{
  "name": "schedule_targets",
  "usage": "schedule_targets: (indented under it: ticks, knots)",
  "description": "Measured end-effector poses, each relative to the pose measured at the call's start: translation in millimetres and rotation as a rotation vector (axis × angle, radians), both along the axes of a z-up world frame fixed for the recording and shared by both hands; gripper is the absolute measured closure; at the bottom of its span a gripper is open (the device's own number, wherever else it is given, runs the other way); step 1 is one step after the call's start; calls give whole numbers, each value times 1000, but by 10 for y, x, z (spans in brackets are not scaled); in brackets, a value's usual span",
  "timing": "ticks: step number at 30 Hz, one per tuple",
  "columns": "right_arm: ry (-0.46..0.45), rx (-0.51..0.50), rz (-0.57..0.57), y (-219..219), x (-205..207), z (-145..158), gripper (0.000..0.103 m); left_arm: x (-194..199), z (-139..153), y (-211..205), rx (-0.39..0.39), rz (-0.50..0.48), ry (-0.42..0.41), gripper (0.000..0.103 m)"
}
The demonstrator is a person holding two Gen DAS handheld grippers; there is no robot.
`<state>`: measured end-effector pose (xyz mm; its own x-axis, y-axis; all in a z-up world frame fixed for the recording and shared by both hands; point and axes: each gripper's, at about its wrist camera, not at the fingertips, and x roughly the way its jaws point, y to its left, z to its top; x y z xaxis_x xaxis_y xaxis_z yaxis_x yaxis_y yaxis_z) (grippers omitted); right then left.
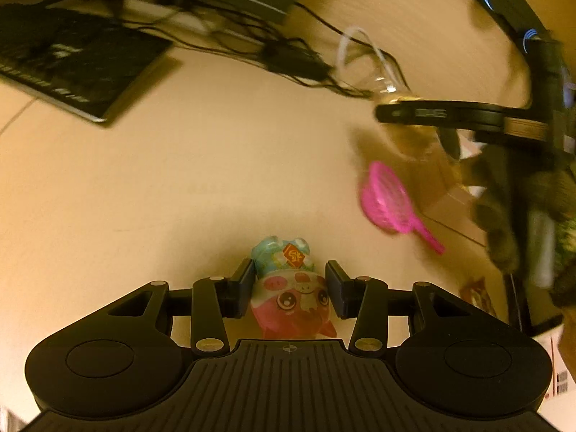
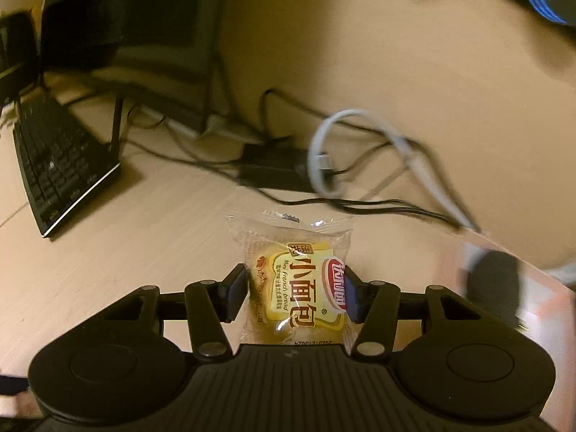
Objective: Organize objects
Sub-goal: 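Grasp the second wrapped bun package with the right gripper and set it beside the red packet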
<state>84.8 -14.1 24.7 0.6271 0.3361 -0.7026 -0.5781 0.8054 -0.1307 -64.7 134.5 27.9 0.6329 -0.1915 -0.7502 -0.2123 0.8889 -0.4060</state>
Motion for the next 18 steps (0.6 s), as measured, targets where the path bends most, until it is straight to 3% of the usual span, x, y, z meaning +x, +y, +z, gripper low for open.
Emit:
schedule_targets:
  ticks: [4,8,14,15,17,18]
  knots:
    - [27,10,-79,-523,-255,48,50,124,-23,-291,8,-84,13,56]
    - [72,-29,-172,-988,-570,-121,50,215,-28,-560,21,-165,14,56]
    - [238,29,-267,-1421,-998,-381,48,385,-38,-891,25,-254,12,56]
    - [239,47,-265,-1441,-1068,-391,47,415,-46,-948,25,-268,13,56]
    - [233,76,-266,-1458,-1183,-371,26,473,-64,-1059,26,-291,21,56]
    - [226,95,-263,-1483,-1243,-345,23,484,-62,-1091,23,-300,18,56]
